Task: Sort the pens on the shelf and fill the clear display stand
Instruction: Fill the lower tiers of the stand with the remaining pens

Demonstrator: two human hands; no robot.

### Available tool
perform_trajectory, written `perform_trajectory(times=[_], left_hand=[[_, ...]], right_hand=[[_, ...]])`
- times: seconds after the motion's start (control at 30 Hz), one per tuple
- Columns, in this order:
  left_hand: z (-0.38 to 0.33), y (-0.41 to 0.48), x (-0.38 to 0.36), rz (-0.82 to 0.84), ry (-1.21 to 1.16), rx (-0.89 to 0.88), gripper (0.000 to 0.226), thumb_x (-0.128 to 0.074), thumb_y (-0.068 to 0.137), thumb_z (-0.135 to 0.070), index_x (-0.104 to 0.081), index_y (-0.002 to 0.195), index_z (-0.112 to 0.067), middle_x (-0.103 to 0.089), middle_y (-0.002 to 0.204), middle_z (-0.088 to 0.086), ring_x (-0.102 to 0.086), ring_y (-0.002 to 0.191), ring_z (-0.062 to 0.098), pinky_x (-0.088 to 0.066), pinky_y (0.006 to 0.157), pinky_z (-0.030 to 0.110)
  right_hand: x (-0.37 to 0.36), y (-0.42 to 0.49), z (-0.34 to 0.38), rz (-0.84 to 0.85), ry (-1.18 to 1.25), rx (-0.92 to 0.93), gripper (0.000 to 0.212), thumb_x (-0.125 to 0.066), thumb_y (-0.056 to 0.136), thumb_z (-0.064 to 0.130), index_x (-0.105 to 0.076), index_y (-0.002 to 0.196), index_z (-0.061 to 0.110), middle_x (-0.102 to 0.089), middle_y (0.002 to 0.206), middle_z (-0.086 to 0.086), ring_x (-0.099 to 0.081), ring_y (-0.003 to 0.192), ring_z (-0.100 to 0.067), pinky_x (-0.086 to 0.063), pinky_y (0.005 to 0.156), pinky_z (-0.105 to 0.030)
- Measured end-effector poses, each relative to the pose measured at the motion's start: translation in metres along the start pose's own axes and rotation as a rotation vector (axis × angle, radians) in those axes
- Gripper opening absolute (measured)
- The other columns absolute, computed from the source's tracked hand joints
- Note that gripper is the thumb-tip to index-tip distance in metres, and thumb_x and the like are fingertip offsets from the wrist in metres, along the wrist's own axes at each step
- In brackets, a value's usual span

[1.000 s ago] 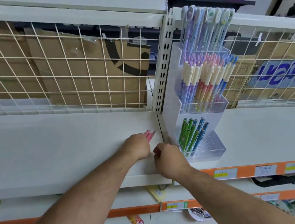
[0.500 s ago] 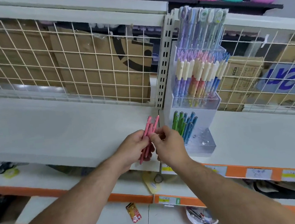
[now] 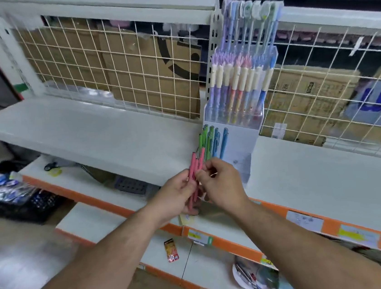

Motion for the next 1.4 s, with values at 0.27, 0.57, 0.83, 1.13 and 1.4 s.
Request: perform_trajectory(times=[0.27,0.57,0.83,1.13,1.4], left_hand=[[0.001,0.008,-0.022,-0.205,-0.024,-0.032,0.021,-0.043,0.106,-0.011,-0.063,0.107,-0.015,-0.068,0.097,0.013,-0.065,0.087,0.024,-0.057,0.082,0.046],[-0.018,0.047,0.01,-0.365,-0.01,-0.104,0.019,-0.04,0.104,-0.007,-0.057,0.099,-0.009,-0.069,0.088,0.014,-0.068,0.076,0.021,-0.051,0.068,0.031],[-0.006,0.066,0.022,-0.273,0.071,-0.034,0.017,-0.042,0.102,-0.006,-0.059,0.104,0.0,-0.068,0.085,0.017,-0.065,0.071,0.02,-0.051,0.063,0.027],[-0.003,0.072,0.028,-0.194,0.116,-0.031,0.016,-0.046,0.102,-0.014,-0.062,0.102,-0.01,-0.072,0.086,0.014,-0.067,0.071,0.019,-0.05,0.061,0.024],[-0.002,0.069,0.03,-0.189,0.066,-0.056,0.018,-0.046,0.103,-0.014,-0.063,0.1,-0.013,-0.072,0.082,0.01,-0.068,0.073,0.02,-0.049,0.063,0.025]], right_hand=[[0.043,0.008,-0.013,-0.055,0.031,-0.032,0.012,-0.063,0.091,0.024,-0.058,0.079,0.023,-0.068,0.075,-0.004,-0.071,0.073,-0.027,-0.059,0.068,-0.053],[0.087,0.042,-0.014,-0.234,-0.035,-0.105,0.014,-0.059,0.094,0.01,-0.057,0.083,0.018,-0.07,0.077,-0.004,-0.073,0.074,-0.023,-0.061,0.067,-0.051],[0.082,0.067,-0.013,-0.267,-0.071,-0.111,0.018,-0.058,0.096,0.011,-0.056,0.084,0.023,-0.07,0.078,0.001,-0.073,0.076,-0.021,-0.061,0.068,-0.051],[0.066,0.083,-0.02,-0.174,-0.216,-0.122,0.015,-0.061,0.097,0.016,-0.056,0.086,0.026,-0.072,0.087,-0.002,-0.072,0.08,-0.023,-0.062,0.072,-0.049],[0.061,0.081,-0.026,-0.141,-0.363,-0.137,0.006,-0.062,0.098,0.015,-0.064,0.092,0.014,-0.068,0.083,0.001,-0.063,0.064,-0.005,-0.044,0.051,-0.012]])
Point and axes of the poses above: each hand's wrist, its own y-axis towards the middle knuckle, its own x-axis out of the back of the hand, z = x × y, the point moved 3 cm from there along y, towards the middle knuckle
